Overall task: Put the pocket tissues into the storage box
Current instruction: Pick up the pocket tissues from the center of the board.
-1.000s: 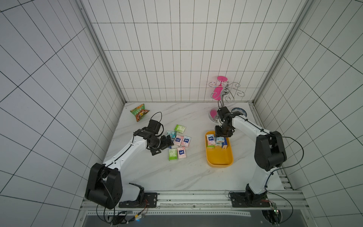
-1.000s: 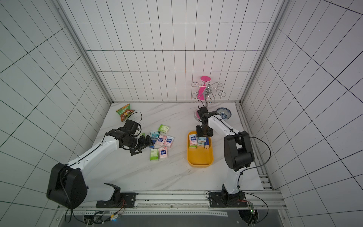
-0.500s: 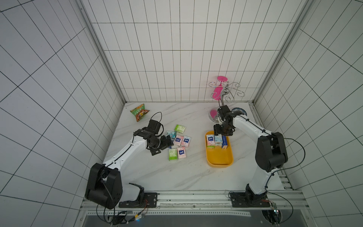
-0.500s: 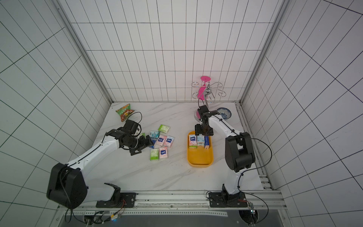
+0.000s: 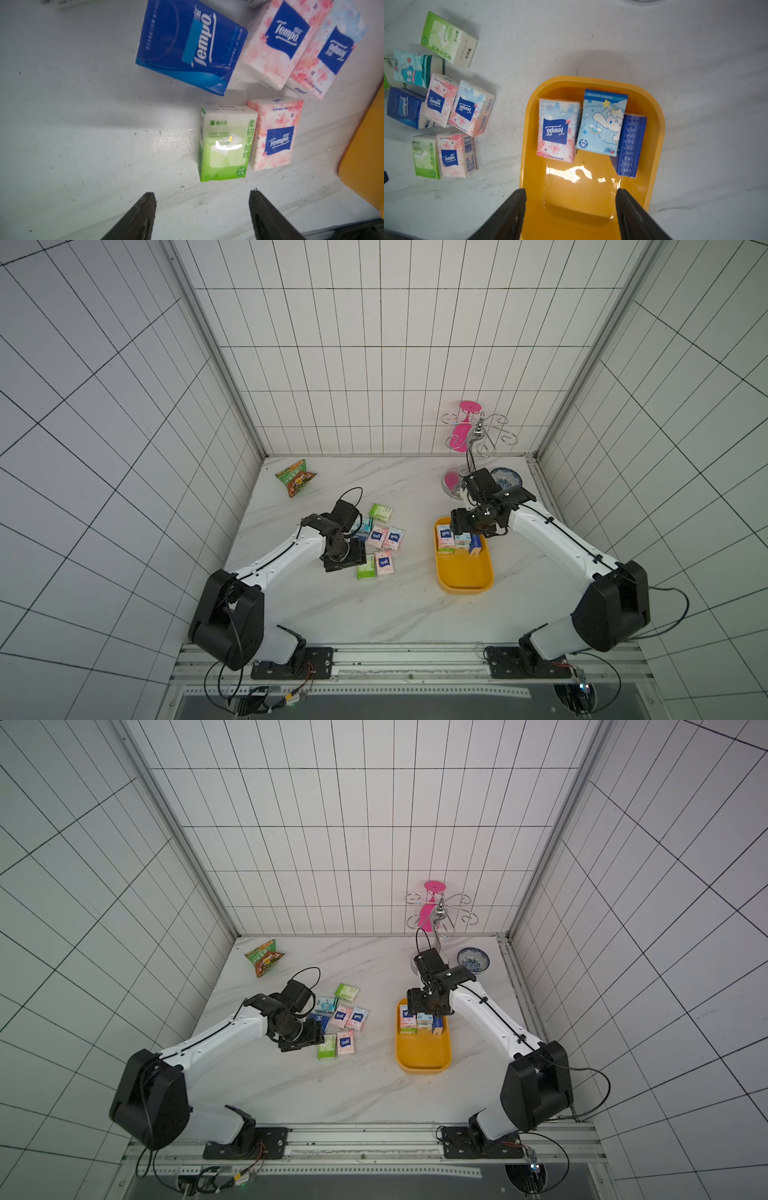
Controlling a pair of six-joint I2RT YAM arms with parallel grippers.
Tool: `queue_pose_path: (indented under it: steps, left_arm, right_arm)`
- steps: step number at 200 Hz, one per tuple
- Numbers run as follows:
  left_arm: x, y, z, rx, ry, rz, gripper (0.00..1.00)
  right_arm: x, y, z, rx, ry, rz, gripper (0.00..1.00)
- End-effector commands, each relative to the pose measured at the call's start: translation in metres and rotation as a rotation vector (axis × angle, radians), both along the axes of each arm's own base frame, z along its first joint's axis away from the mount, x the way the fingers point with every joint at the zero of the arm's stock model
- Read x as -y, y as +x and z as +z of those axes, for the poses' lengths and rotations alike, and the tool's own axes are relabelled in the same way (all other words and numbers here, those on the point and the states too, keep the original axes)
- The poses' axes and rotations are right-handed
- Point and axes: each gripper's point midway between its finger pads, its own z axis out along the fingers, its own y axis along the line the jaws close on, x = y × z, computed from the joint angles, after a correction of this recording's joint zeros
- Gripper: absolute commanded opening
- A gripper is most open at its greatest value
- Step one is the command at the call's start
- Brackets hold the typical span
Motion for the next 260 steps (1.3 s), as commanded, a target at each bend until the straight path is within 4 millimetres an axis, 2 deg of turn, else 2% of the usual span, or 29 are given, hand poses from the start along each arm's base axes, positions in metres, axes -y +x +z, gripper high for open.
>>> queue_pose_path:
  steps: [1, 45, 104, 158, 191, 214, 240, 256, 260]
  left_arm:
    - [0.001, 0.013, -0.001, 0.071, 0.073, -0.039, 0.74]
    - [0.013, 0.029, -0.008, 0.131, 0.072, -0.036, 0.74]
    - [0.027, 0.032, -0.026, 0.151, 0.134, -0.069, 0.74]
    - [0.019, 0.030, -0.045, 0.117, 0.197, -0.055, 0.73]
    - [0.024, 0.028, -0.053, 0.097, 0.181, -0.059, 0.73]
    - [0.028, 0.028, -0.056, 0.091, 0.167, -0.062, 0.67]
    - [0.027, 0.026, -0.059, 0.084, 0.167, -0.064, 0.66]
    - [0.027, 0.024, -0.061, 0.081, 0.163, -0.066, 0.60]
    - [0.027, 0.023, -0.061, 0.080, 0.162, -0.068, 0.55]
  right_arm:
    - [0.002, -0.015, -0.001, -0.023, 0.035, -0.033, 0.72]
    - [0.009, -0.024, 0.000, -0.011, 0.043, -0.060, 0.72]
    - [0.023, -0.030, 0.000, -0.013, 0.036, -0.092, 0.72]
    - [0.035, -0.032, 0.000, 0.001, 0.016, -0.122, 0.72]
    - [0.056, -0.032, 0.003, 0.016, -0.038, -0.160, 0.73]
    - [0.077, -0.030, 0.005, 0.017, -0.077, -0.206, 0.73]
    - [0.095, -0.029, 0.003, -0.005, -0.079, -0.258, 0.73]
    - [0.102, -0.029, 0.003, -0.008, -0.069, -0.282, 0.73]
    - [0.103, -0.029, 0.003, -0.007, -0.067, -0.287, 0.73]
